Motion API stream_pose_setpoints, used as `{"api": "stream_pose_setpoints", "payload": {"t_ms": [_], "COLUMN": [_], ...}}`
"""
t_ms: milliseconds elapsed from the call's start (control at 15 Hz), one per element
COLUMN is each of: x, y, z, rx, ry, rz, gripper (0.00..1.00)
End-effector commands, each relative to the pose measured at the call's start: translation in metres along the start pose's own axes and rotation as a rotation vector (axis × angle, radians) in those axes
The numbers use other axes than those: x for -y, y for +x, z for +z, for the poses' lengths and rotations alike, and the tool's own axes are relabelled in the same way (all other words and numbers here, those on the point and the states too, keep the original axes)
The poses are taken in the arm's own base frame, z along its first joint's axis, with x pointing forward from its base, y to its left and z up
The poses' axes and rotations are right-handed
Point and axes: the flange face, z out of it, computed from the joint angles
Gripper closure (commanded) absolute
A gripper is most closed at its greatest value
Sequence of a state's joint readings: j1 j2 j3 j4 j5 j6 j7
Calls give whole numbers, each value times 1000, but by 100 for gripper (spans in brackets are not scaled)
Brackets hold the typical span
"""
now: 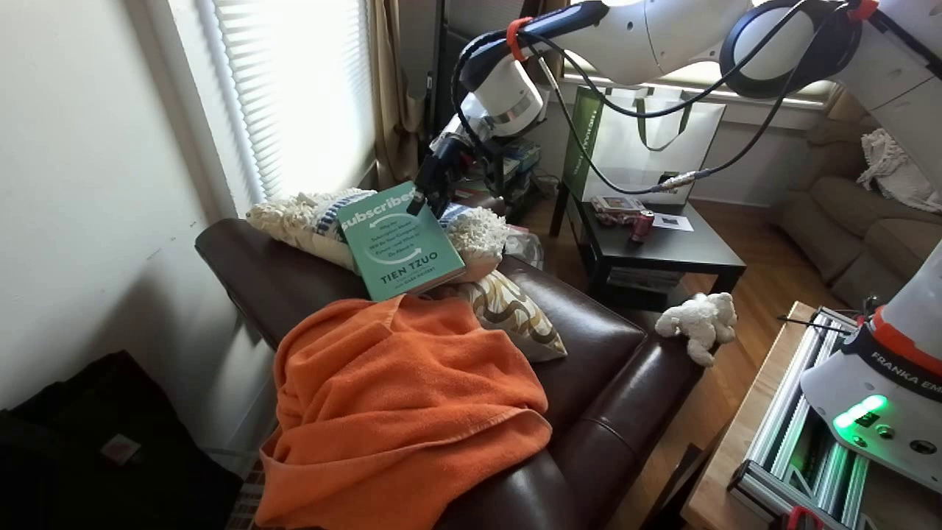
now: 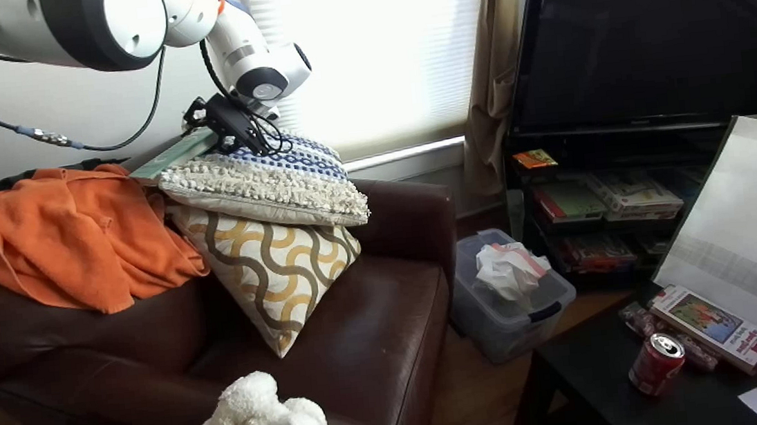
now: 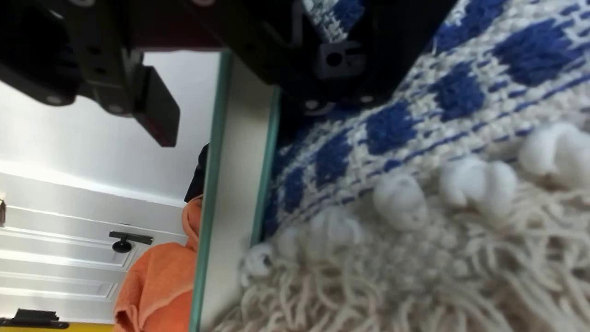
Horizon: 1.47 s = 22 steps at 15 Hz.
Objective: Put the book on the seat of the sofa
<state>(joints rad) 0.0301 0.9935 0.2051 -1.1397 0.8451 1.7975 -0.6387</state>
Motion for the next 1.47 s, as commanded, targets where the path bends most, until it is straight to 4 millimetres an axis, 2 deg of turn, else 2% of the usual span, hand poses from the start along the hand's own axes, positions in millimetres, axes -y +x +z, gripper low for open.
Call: {"api": "stream_pose_setpoints", "payload": {"t_ms": [0, 200, 467, 533, 667, 800, 1000, 1200, 1400], "x": [-2, 18, 68, 85, 103, 105, 98, 89, 74], "y": [4, 5, 5, -1, -16, -35, -76, -121, -162], "z": [3, -5, -23, -36, -63, -96, -137, -163, -185], "rx": [28, 13, -5, -5, -7, -56, -36, -24, -116], "ry": [1, 12, 123, 155, 196, 205, 192, 153, 114], "rz": [5, -25, -114, -148, -153, -93, 82, 223, 335], "gripper": [70, 94, 92, 93, 92, 92, 92, 92, 93]}}
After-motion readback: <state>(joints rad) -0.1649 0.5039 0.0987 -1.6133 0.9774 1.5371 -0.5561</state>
